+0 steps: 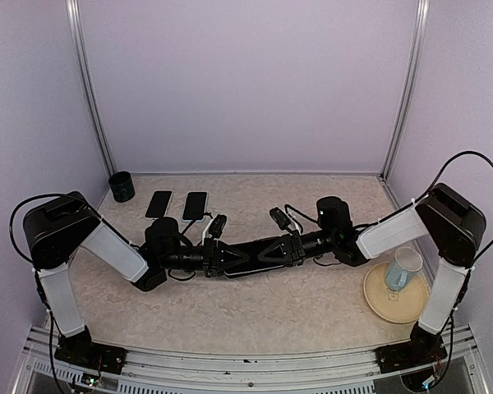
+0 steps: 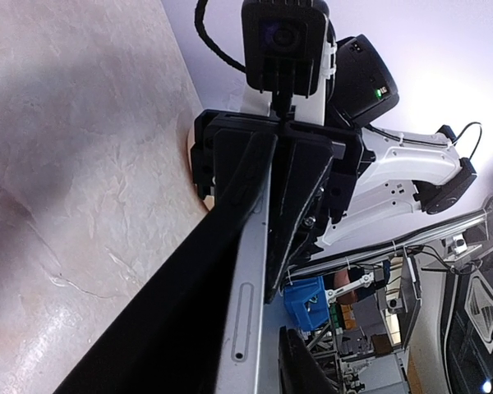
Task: Put the phone into the phone case
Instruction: Press the phone with the phone case.
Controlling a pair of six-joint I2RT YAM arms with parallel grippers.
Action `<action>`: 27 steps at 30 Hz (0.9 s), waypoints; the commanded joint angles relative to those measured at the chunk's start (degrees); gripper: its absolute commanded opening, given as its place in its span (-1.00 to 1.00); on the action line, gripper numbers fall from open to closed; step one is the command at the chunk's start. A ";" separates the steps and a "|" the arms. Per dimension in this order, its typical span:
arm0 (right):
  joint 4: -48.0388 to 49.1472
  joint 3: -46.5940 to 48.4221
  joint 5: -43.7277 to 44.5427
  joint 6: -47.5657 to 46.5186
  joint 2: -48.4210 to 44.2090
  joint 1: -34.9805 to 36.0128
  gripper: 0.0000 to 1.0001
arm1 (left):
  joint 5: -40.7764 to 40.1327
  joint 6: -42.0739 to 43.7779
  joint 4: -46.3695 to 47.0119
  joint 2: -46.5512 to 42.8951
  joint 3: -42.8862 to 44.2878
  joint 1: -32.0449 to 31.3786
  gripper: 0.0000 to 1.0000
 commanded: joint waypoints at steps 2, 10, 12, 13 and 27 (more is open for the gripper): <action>0.35 -1.31 0.03 -1.89 -0.34 0.20 -1.00 | 0.46 -0.89 3.21 -1.57 0.03 0.78 -0.46; 0.37 -1.75 -0.24 -1.89 -1.19 -0.74 -1.00 | 0.66 -0.18 1.96 -2.96 -0.91 2.00 -0.28; 0.22 -1.83 -0.26 -2.06 -1.32 -0.85 -1.00 | 0.59 0.55 0.74 -3.47 -1.11 2.27 -0.24; 0.16 -1.92 -0.24 -2.07 -1.39 -1.00 -1.00 | 0.42 1.00 -0.08 -4.01 -1.20 2.37 -0.21; -0.45 -2.36 -0.12 -2.41 -2.19 -1.72 -1.00 | -1.73 6.98 -11.25 -11.16 -2.73 3.75 -0.04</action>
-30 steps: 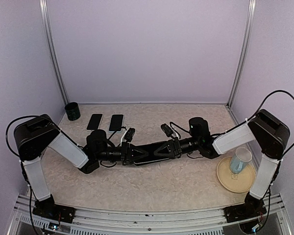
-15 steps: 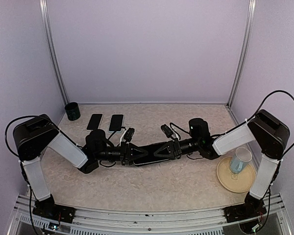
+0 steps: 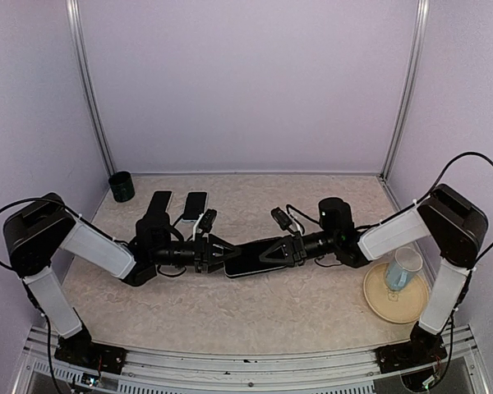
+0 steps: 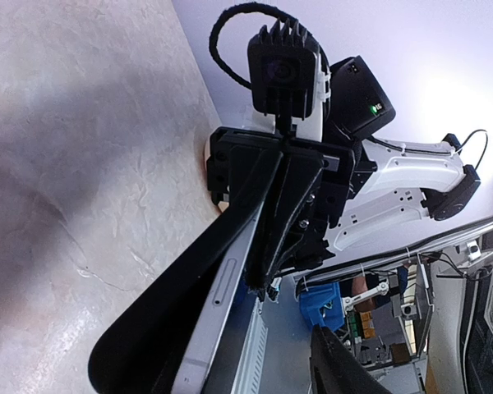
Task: Put the phone into the phone case
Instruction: Press the phone with the phone case.
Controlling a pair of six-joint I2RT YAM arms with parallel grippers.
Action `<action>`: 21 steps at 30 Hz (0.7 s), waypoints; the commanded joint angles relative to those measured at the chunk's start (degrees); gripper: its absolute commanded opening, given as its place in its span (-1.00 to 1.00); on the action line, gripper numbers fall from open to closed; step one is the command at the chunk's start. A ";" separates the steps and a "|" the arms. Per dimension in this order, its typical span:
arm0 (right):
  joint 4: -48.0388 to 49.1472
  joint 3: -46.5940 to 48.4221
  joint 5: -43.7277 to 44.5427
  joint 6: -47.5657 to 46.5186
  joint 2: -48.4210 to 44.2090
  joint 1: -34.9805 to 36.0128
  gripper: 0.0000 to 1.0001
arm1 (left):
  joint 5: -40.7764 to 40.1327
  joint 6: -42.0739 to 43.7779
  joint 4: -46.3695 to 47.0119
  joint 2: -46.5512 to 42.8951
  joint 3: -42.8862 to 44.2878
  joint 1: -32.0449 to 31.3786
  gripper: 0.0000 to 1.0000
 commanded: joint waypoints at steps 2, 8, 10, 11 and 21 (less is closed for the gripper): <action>-1.43 -1.26 -0.23 -1.48 -1.57 -1.31 -1.00 | -1.33 3.30 -3.35 -4.32 -0.95 1.46 -0.02; -1.90 -1.37 -0.12 -1.87 -1.99 -1.41 -1.00 | -2.37 5.79 -7.75 -7.56 -1.45 2.10 0.03; -2.10 -1.36 -0.03 -2.06 -2.12 -1.47 -1.00 | -2.69 6.75 -9.28 -8.81 -1.60 2.51 0.04; -2.17 -1.42 -0.01 -2.16 -2.19 -1.46 -1.00 | -2.86 7.14 -9.94 -9.30 -1.77 2.72 0.06; -2.72 -1.37 -0.36 -3.33 -2.85 -1.55 -1.00 | -4.31 10.85 -15.10 -13.07 -2.77 4.11 0.25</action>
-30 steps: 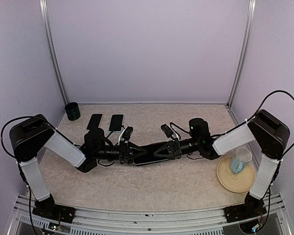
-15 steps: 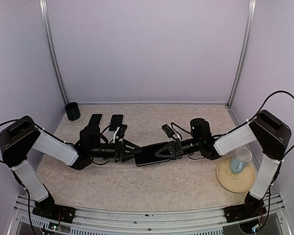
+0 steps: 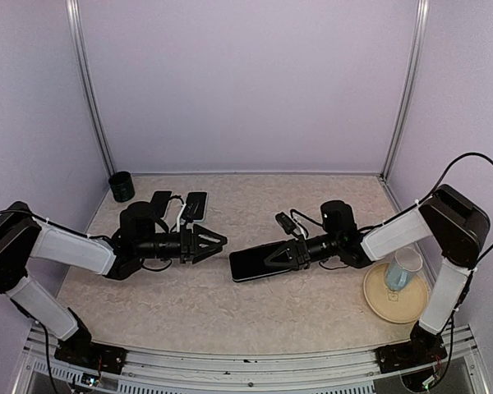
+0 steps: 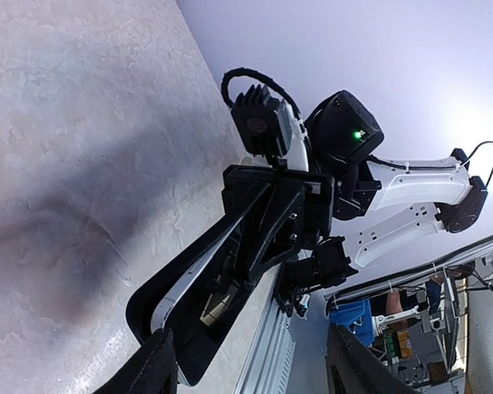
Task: Put the phone into the phone case
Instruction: Press the phone with the phone case.
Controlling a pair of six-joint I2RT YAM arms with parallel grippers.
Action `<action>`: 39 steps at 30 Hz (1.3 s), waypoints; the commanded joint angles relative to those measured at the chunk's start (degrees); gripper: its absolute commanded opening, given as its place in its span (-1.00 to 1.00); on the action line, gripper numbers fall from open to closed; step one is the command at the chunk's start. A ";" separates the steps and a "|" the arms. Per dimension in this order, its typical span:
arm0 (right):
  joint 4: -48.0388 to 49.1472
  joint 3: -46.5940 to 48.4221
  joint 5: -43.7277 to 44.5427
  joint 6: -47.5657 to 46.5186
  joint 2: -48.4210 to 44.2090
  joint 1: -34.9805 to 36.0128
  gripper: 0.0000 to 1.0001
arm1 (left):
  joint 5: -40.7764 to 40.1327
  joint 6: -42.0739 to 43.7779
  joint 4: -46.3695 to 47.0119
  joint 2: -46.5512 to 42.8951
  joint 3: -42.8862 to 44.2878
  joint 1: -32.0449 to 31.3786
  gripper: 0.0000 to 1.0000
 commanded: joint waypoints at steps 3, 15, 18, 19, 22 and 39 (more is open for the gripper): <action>0.70 -0.03 -1.15 -2.55 -2.83 -0.39 -1.00 | -1.01 2.99 -1.46 -1.02 -0.87 0.29 0.34; -1.05 -0.46 -3.22 -8.35 -7.53 -0.32 -1.00 | 1.13 3.10 1.88 1.50 -0.69 -1.33 0.49; -1.05 -0.40 -3.98 -9.16 -8.17 -0.16 -1.00 | 2.55 2.55 4.10 2.35 -0.51 -1.99 0.49; -1.05 -0.42 -4.24 -9.37 -8.35 -0.01 -1.00 | 3.05 2.24 5.11 2.66 -0.50 -2.17 0.50; -1.21 -0.21 -4.86 -10.01 -8.78 0.39 -1.00 | 4.58 1.14 7.93 3.37 -0.21 -2.87 0.49; -2.00 -0.39 -6.45 -11.72 -9.29 2.15 -1.00 | 7.63 -3.49 17.08 7.41 1.17 -4.74 -0.21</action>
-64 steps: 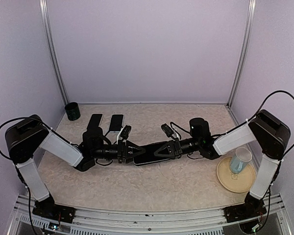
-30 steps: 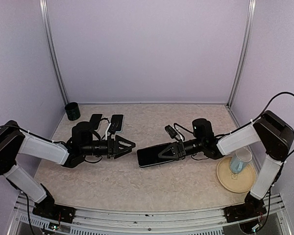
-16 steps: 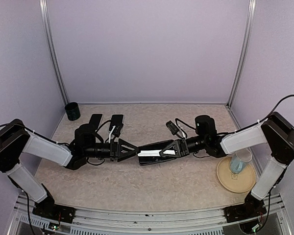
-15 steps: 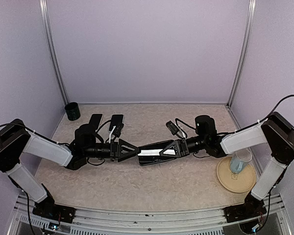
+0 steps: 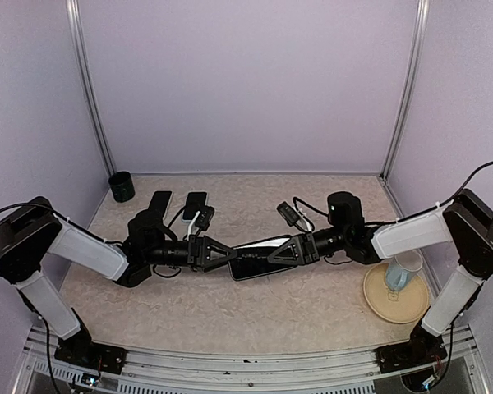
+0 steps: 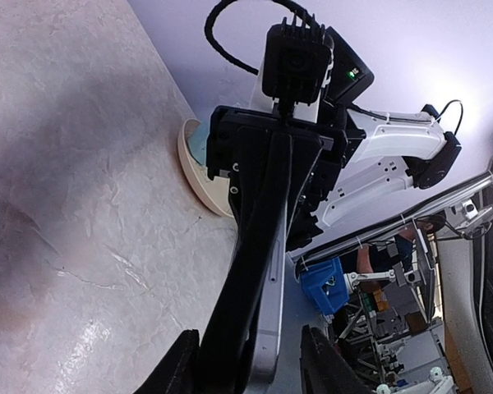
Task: Put the phone into the phone case
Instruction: Press the phone with the phone case.
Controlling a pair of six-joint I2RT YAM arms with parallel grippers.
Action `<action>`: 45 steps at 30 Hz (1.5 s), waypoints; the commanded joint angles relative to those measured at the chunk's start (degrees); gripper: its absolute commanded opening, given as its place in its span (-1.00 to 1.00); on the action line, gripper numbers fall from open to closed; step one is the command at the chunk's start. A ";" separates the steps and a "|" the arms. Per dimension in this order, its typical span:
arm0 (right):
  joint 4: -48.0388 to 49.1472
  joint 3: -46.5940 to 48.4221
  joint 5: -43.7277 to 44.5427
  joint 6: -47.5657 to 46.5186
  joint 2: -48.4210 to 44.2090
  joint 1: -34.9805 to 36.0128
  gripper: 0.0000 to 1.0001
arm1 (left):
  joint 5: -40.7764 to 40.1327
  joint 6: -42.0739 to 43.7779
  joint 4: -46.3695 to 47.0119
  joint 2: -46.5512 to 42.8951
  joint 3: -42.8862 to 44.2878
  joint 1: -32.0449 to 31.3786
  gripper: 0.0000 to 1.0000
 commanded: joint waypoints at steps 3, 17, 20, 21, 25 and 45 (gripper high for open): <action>1.69 0.02 -2.37 -1.62 -1.27 1.10 -1.00 | 1.46 -1.23 4.99 1.18 1.21 -0.65 -0.43; 0.00 0.09 -0.80 -2.41 -0.62 1.18 -1.00 | -4.01 3.45 -3.89 -0.94 1.73 -0.93 -1.00; -0.75 0.19 0.07 -3.07 -1.35 1.14 -1.00 | -5.13 5.78 -7.46 -2.68 2.41 -1.30 -0.75; -0.82 0.18 0.22 -3.08 -1.60 1.20 -1.00 | -4.87 5.82 -7.67 -3.14 2.40 -1.31 -0.60; -0.99 0.28 1.99 -3.27 -3.10 1.07 -1.00 | -4.28 5.80 -7.54 -3.68 1.98 -1.51 -0.12; 1.85 0.20 5.02 -0.98 -7.54 1.19 -1.00 | -2.39 4.81 -3.52 -1.16 1.84 -5.17 0.01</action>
